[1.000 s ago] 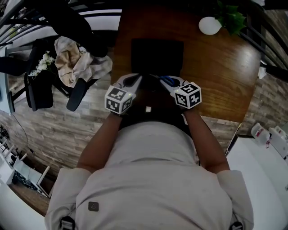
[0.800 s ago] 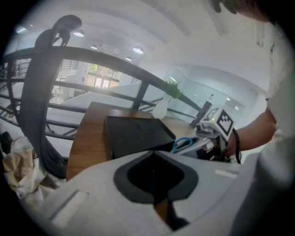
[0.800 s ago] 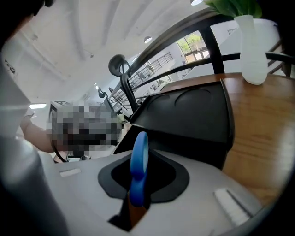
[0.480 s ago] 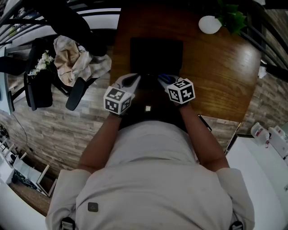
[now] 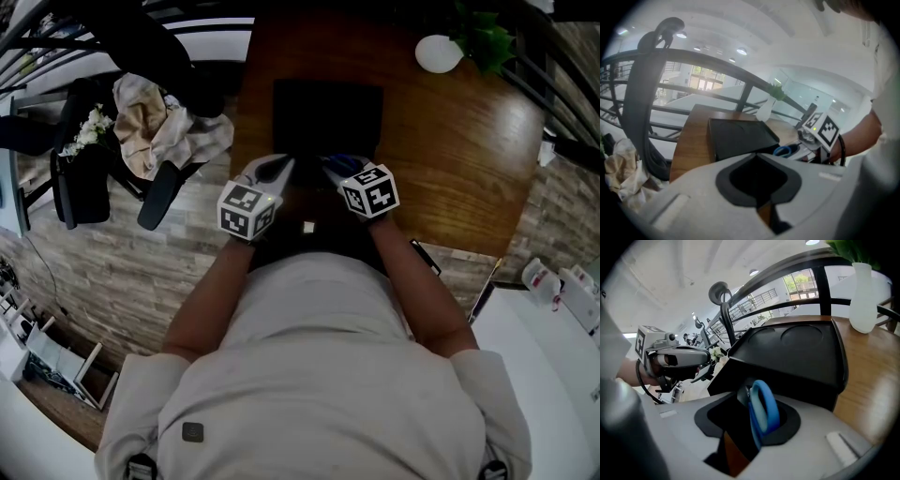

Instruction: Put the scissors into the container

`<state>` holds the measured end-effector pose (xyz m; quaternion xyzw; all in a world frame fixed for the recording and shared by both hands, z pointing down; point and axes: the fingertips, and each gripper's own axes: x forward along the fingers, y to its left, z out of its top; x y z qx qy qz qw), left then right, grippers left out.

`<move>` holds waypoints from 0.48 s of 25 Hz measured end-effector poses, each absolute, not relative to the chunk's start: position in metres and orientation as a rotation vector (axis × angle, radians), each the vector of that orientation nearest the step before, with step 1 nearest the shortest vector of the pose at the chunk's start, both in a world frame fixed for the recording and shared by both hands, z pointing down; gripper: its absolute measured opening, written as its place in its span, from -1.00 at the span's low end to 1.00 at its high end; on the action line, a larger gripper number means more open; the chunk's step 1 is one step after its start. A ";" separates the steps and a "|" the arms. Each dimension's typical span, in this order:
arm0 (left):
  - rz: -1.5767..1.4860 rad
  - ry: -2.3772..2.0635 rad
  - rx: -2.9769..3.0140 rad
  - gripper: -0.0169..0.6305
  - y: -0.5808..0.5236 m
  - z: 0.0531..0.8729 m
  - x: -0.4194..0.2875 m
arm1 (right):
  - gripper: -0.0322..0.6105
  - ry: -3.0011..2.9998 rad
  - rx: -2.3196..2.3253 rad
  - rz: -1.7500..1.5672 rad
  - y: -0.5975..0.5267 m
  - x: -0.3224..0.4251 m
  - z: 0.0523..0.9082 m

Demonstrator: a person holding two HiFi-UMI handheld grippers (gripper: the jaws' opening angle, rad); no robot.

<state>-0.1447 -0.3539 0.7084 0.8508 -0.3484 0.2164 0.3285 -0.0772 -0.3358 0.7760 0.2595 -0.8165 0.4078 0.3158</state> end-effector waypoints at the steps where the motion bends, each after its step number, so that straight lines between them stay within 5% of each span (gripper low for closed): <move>1: 0.566 -0.911 2.228 -0.94 -0.354 0.708 -0.145 | -0.40 -2.150 0.685 1.065 -0.336 -0.078 0.776; 12: 0.539 -0.906 2.231 -0.94 -0.349 0.696 -0.146 | -0.11 -2.163 0.800 0.960 -0.346 -0.066 0.763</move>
